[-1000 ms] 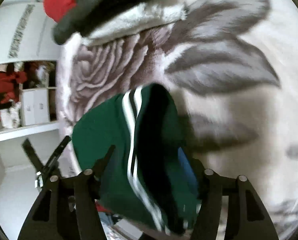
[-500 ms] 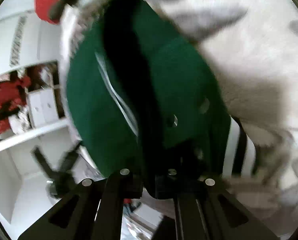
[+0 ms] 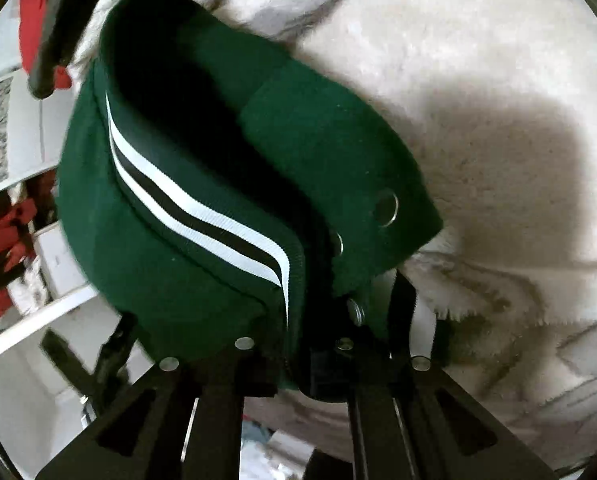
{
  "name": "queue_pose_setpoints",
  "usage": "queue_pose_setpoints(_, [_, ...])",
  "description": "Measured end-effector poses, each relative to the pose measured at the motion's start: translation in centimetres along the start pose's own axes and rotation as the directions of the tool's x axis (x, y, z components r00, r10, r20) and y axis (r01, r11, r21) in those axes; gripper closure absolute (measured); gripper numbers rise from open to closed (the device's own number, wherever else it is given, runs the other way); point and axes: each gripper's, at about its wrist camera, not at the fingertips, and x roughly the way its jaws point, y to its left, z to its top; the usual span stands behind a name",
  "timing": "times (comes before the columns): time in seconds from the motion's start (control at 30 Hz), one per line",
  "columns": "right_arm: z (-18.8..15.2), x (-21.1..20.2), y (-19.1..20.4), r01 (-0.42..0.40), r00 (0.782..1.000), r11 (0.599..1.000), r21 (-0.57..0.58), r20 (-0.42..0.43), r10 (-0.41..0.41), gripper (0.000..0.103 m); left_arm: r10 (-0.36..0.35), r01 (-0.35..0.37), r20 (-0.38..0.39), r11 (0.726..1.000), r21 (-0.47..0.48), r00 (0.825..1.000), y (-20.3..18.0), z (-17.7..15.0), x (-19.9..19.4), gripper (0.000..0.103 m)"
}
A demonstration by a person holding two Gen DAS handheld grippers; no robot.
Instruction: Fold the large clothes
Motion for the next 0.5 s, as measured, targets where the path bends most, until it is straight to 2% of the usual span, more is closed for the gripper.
queue_pose_setpoints(0.03, [-0.1,-0.6,0.2,-0.025,0.999,1.000,-0.010,-0.022,0.025,0.088,-0.007,0.007,0.001,1.000,-0.008,1.000,0.3,0.0,-0.5,0.000])
queue_pose_setpoints(0.07, [-0.5,-1.5,0.6,-0.043,0.998,0.999,-0.026,-0.042,0.042,0.077,-0.017,0.017,-0.001,1.000,-0.016,1.000,0.5,-0.1,-0.7,0.000])
queue_pose_setpoints(0.1, [-0.6,-2.2,1.1,-0.013,0.999,0.999,-0.043,-0.033,0.012,0.056,-0.024,0.024,-0.003,0.999,-0.022,1.000,0.6,-0.2,-0.9,0.000])
queue_pose_setpoints(0.17, [-1.1,-4.9,2.3,0.062,0.998,0.993,-0.097,0.033,-0.059,0.041,-0.040,0.039,-0.006,0.998,-0.041,0.999,0.9,0.0,-1.3,0.000])
queue_pose_setpoints(0.23, [-0.8,-6.9,3.8,0.105,0.992,0.982,-0.158,0.088,-0.092,0.041,-0.051,0.051,0.001,0.997,-0.052,0.999,0.9,0.6,-1.4,0.000])
queue_pose_setpoints(0.3, [0.1,-8.2,6.0,0.116,0.988,0.968,-0.224,0.126,-0.089,0.040,-0.048,0.049,0.020,0.998,-0.047,0.999,0.5,2.0,-1.1,0.000])
queue_pose_setpoints(0.37, [2.1,-7.8,8.9,0.108,0.987,0.952,-0.288,0.147,-0.068,0.039,-0.049,0.050,0.037,0.998,-0.035,0.998,0.2,3.3,-0.6,0.000])
queue_pose_setpoints(0.47, [5.4,-6.0,10.6,0.137,0.984,0.938,-0.318,0.157,-0.090,0.039,-0.046,0.046,0.028,0.999,-0.013,0.999,-0.7,5.4,1.2,0.000])
queue_pose_setpoints(0.5, [6.6,-5.0,10.6,0.133,0.985,0.944,-0.301,0.144,-0.093,0.052,-0.038,0.038,0.035,0.999,0.002,0.999,-1.0,5.6,1.4,0.000])
